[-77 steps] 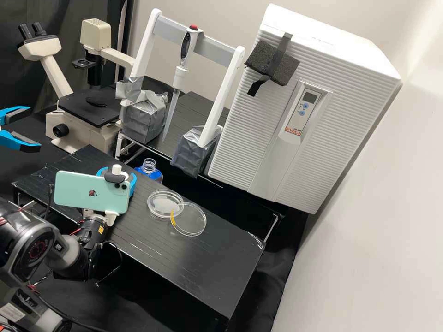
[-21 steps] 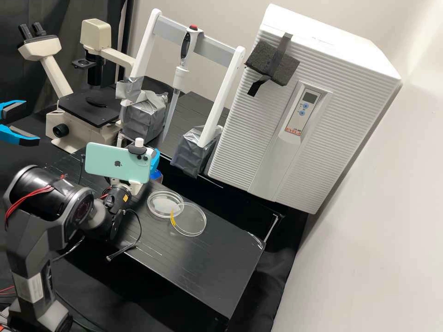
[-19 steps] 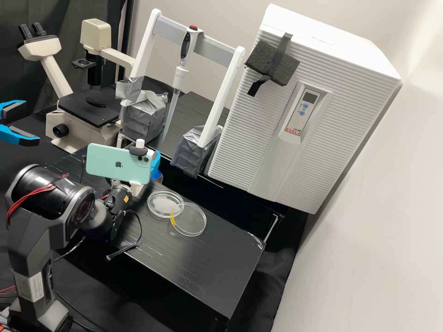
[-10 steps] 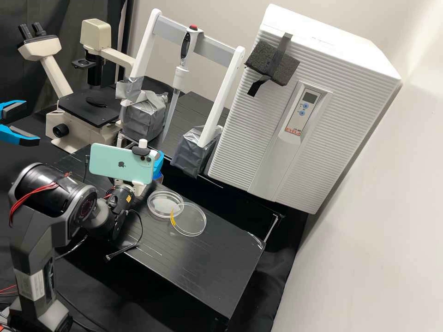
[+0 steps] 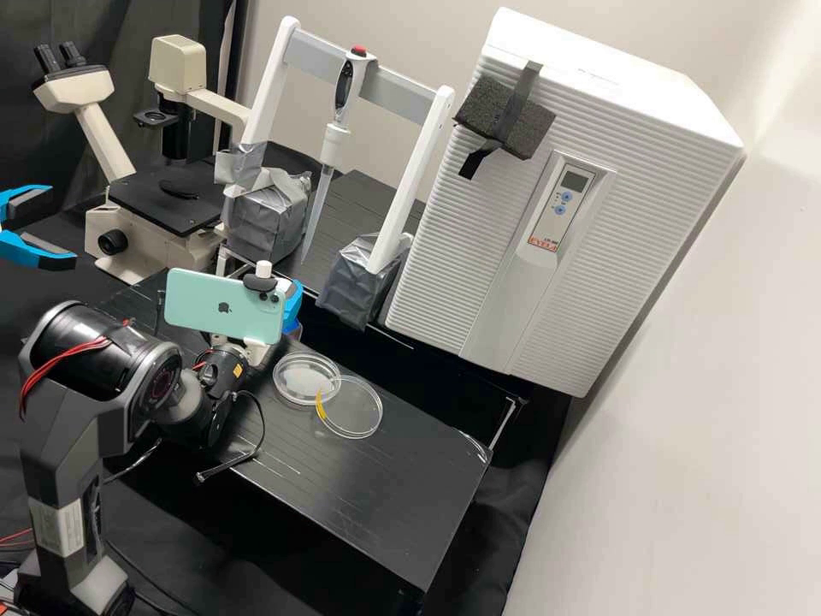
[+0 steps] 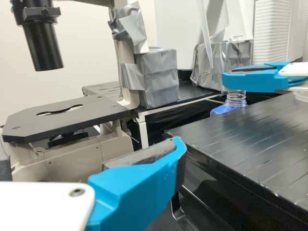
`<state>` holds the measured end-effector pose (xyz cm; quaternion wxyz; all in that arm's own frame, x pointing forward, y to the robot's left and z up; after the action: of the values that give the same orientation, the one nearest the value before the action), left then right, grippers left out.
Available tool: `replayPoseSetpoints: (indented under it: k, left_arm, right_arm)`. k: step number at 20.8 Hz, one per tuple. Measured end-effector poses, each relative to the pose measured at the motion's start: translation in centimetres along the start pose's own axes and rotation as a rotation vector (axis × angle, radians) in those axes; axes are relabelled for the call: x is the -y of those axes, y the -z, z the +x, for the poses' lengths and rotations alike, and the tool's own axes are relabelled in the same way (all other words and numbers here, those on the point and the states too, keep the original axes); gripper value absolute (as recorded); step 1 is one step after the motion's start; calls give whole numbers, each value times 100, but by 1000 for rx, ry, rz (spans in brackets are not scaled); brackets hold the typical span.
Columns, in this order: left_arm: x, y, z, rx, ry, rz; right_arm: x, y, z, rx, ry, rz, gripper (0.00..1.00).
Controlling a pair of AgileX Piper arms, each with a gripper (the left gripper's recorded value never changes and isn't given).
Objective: Close the bottle
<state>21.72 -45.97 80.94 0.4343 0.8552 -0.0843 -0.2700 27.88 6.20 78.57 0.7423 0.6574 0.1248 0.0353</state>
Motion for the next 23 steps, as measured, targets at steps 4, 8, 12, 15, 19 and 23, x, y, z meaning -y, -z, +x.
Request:
replayPoseSetpoints:
  k: [4,8,12,15,19,23]
  left_arm:
    - [9,3,9,-2,1,-8]
    - [8,3,11,-4,-2,-10]
    - [9,-9,18,2,-1,-10]
    - [8,-8,18,1,-2,-11]
    - [8,-8,18,1,-2,-11]
    - [8,-8,18,1,-2,-11]
  right_arm:
    - [-33,41,-50,-10,-9,-2,0]
    - [-96,98,-97,-26,-30,5,0]
    - [-97,101,-109,-26,-30,5,0]
    - [-68,82,-138,-17,-19,6,0]
    - [-31,51,-125,-6,-5,9,0]
    - [-8,33,-113,-7,-4,11,0]
